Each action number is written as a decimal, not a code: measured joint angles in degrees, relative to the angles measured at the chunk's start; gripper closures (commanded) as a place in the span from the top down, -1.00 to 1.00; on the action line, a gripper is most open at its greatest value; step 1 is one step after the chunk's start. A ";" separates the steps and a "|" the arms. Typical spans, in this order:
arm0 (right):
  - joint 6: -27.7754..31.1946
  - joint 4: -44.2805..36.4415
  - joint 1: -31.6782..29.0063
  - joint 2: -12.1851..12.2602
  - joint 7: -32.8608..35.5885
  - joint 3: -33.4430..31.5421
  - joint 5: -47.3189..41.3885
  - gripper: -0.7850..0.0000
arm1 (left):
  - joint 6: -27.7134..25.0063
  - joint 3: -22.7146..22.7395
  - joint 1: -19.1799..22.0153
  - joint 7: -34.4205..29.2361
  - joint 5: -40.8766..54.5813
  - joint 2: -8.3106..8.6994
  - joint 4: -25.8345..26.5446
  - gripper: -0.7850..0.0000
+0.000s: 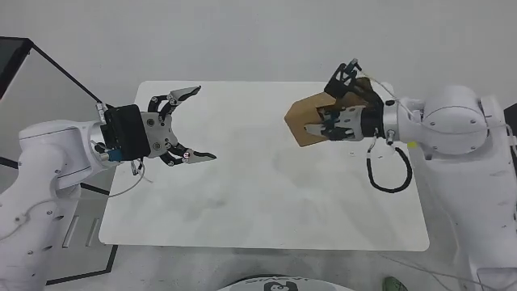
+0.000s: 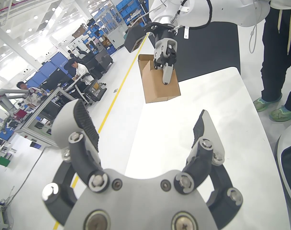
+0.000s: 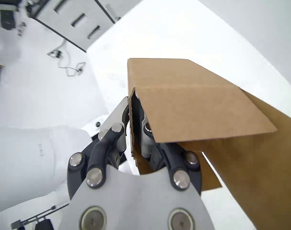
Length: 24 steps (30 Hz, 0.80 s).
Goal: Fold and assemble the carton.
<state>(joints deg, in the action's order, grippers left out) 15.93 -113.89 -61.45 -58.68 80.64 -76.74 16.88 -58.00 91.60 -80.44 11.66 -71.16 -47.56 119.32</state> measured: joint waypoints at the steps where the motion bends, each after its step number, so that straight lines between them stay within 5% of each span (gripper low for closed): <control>1: 1.38 -0.29 0.45 0.07 0.30 0.74 1.67 -1.00 | 0.00 0.00 0.00 0.00 0.00 0.00 0.00 1.00; 16: 5.92 -1.13 1.02 0.41 0.86 2.83 6.70 -1.00 | 0.00 0.00 0.00 0.00 0.00 0.00 0.00 1.00; 24: 10.06 2.85 5.50 1.55 -2.34 16.32 17.79 -1.00 | 0.00 0.00 0.00 0.00 0.00 0.00 0.00 1.00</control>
<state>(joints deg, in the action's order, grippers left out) 25.99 -111.03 -55.95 -57.13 78.30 -60.42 34.67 -58.00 91.60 -80.44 11.66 -71.16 -47.56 119.32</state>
